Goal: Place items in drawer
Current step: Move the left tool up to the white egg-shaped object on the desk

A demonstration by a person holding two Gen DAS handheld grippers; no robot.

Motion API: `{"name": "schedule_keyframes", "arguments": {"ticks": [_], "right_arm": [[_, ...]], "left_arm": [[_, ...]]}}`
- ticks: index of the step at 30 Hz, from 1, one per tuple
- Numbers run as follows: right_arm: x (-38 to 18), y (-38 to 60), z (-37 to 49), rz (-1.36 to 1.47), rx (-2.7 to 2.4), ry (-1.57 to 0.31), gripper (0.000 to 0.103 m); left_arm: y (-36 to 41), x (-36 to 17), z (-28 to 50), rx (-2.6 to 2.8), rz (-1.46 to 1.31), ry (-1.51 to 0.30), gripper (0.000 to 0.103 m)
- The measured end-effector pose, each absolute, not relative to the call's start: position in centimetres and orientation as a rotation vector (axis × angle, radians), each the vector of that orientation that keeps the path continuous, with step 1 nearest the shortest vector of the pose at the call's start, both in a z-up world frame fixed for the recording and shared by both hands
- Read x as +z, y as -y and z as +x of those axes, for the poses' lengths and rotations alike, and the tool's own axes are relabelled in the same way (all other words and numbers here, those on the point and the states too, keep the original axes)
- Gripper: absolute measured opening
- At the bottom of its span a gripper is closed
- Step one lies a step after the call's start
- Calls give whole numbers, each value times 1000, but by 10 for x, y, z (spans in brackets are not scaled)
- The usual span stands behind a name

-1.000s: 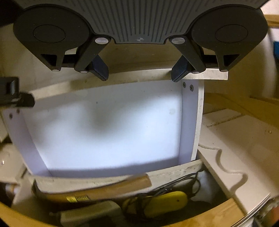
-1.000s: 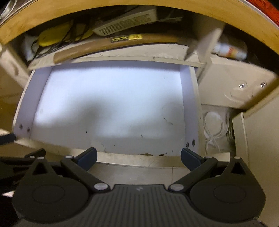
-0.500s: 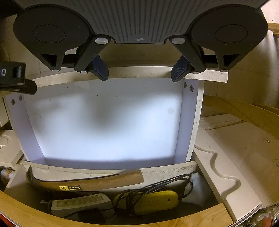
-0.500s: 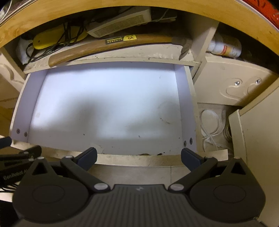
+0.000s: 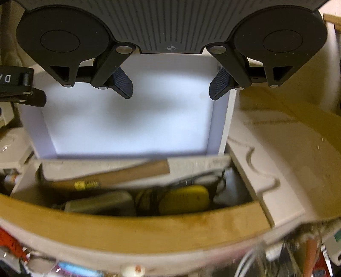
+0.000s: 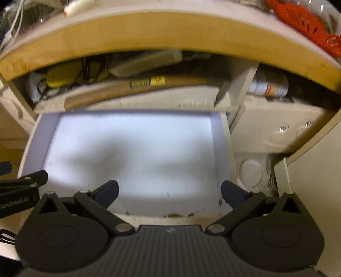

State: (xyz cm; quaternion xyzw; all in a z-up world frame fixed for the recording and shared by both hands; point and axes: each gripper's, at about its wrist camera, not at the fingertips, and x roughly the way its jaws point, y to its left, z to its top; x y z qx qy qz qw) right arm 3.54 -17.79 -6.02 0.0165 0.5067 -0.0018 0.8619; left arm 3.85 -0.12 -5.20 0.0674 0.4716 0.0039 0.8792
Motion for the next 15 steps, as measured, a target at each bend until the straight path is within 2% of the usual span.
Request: {"name": "schedule_keyframes", "arguments": {"ticks": [15], "right_arm": [[1,180,34,-25,-13,-735,103]], "left_arm": [[7,-5,41,-17,69,-775,79]]}}
